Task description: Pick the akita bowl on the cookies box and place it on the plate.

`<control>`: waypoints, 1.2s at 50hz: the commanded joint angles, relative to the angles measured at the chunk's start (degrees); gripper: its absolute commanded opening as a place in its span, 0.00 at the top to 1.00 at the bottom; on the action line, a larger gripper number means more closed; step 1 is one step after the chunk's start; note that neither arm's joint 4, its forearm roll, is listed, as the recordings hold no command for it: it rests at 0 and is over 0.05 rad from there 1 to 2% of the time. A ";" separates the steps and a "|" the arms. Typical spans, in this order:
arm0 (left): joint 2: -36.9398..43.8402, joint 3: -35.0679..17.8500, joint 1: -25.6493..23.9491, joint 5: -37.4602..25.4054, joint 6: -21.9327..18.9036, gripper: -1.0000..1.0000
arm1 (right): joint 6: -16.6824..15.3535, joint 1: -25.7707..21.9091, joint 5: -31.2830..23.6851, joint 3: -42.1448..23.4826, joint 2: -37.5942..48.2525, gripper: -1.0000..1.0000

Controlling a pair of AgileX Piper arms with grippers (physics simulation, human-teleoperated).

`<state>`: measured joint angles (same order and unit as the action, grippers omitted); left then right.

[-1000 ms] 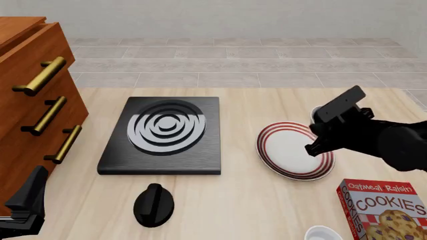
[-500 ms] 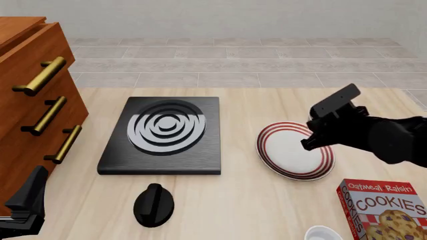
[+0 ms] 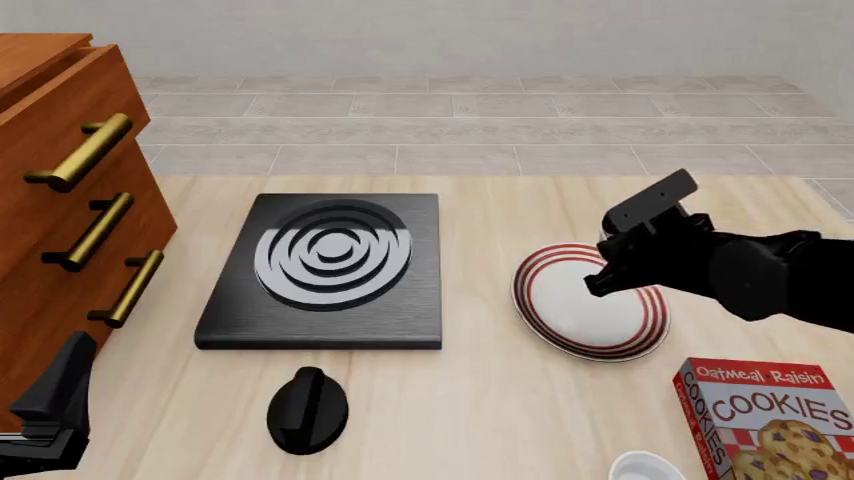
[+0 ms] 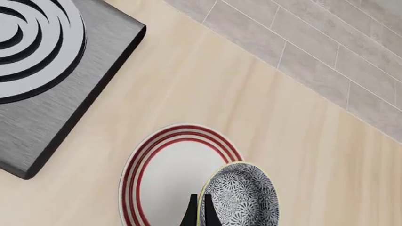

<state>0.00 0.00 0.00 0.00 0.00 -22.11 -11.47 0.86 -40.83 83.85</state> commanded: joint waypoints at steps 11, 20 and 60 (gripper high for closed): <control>0.00 0.00 0.00 0.00 0.00 0.00 | 0.64 -0.25 2.84 -0.51 3.09 1.00; 0.00 0.00 0.00 0.00 0.00 0.00 | 1.62 -1.14 4.06 -0.40 4.41 1.00; 0.00 0.00 0.00 0.00 0.00 0.00 | 3.38 -0.81 9.11 1.69 8.73 1.00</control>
<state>0.00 0.00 0.00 0.00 0.00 -18.95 -12.57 8.87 -39.03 91.87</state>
